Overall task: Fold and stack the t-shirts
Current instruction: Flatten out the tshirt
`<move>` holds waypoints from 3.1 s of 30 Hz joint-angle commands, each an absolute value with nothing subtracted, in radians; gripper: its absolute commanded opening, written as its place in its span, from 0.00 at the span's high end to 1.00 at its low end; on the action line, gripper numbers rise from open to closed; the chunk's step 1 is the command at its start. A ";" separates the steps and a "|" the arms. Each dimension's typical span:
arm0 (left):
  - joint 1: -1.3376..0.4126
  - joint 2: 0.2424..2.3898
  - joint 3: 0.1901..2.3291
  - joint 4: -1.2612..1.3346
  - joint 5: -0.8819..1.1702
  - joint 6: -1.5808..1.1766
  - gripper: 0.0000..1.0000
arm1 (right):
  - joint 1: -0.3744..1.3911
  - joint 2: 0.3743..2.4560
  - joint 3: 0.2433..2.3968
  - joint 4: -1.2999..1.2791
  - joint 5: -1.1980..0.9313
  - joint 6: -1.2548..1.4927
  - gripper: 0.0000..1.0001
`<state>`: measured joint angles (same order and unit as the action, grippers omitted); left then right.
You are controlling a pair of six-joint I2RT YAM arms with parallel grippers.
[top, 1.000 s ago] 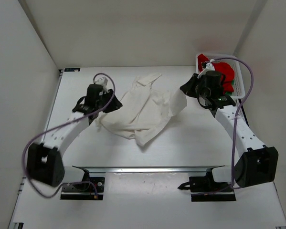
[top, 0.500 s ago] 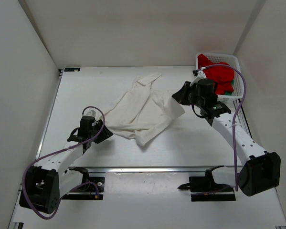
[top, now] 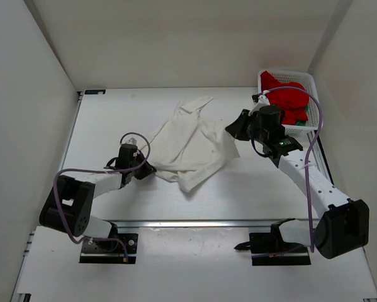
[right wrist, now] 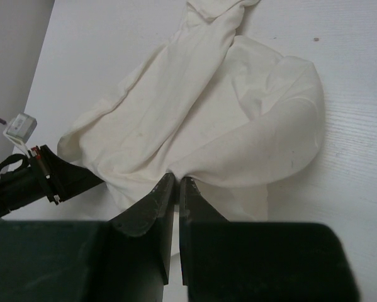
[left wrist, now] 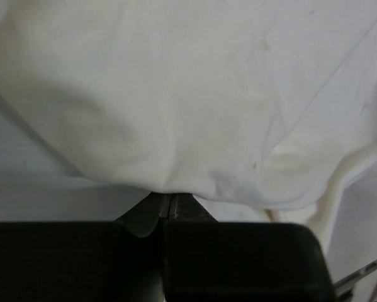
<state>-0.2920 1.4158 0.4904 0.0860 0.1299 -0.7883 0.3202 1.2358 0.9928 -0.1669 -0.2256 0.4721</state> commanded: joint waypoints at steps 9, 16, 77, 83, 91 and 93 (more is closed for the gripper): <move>-0.224 1.174 0.848 -0.364 0.142 -0.598 1.00 | 0.322 1.074 0.898 -0.187 -0.215 0.474 1.00; -0.265 1.159 1.249 -0.915 -0.029 -0.407 1.00 | 0.247 0.969 0.873 -0.190 -0.228 0.466 1.00; 0.100 1.291 0.370 0.167 0.137 -1.077 0.48 | 0.319 1.316 0.908 -0.055 -0.261 0.479 1.00; 0.097 1.336 0.368 0.222 0.112 -1.114 0.52 | 0.334 1.318 0.913 -0.057 -0.244 0.477 1.00; 0.094 1.425 0.379 0.322 0.075 -1.170 0.68 | 0.341 1.322 0.922 -0.074 -0.233 0.466 1.00; 0.106 1.440 0.382 0.325 0.080 -1.178 0.82 | 0.345 1.316 0.922 -0.074 -0.235 0.469 1.00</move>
<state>0.0967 1.4208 0.3710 0.2832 0.1089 -1.1522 0.3393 1.3392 0.9031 -0.1043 -0.2497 0.4854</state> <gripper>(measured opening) 0.237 0.031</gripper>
